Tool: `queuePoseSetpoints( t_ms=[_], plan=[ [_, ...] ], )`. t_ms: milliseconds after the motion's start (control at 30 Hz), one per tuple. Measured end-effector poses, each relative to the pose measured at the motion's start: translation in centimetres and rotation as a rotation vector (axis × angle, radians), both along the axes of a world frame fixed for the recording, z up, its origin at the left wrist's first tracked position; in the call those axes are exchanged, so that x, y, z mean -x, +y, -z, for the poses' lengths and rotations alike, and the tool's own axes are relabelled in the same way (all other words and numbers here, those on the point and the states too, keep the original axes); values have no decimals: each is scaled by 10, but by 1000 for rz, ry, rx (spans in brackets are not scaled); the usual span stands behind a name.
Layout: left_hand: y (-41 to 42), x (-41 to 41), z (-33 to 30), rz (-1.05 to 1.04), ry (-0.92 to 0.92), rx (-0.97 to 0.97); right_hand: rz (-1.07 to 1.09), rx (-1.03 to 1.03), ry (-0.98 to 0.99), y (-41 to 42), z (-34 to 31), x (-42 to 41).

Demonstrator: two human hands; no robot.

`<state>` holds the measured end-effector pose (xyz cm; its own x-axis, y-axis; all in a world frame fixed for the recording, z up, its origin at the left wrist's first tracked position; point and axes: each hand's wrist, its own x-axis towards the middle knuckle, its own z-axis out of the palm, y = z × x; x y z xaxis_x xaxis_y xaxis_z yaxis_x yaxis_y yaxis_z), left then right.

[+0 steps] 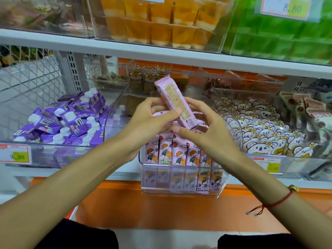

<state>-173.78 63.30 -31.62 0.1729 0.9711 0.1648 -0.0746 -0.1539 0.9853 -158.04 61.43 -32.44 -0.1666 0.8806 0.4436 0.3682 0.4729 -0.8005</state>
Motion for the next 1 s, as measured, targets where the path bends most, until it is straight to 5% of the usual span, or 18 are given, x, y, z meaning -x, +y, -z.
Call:
queuePoseSetpoints(
  t_ms=[133,333,467,633,700,800,900,1000],
  plan=[
    [2,0,1,-64,36,-42,17,-26,94,2,-3,0],
    [5,11,-7,-142,242,-406,-39,285,419,7,-4,-4],
    [4,13,-5,14,272,-424,-43,361,641,13,-7,-14],
    [9,18,-4,15,233,-412,-53,383,645,18,0,-15],
    [13,20,-5,-81,214,-406,34,334,531,22,4,-14],
    [26,23,-8,-271,251,-418,213,108,-11,24,13,-16],
    [51,23,-11,-374,409,-416,140,-21,-469,24,25,-16],
    [77,15,-10,-373,564,-390,83,-60,-724,26,32,-16]
  ],
)
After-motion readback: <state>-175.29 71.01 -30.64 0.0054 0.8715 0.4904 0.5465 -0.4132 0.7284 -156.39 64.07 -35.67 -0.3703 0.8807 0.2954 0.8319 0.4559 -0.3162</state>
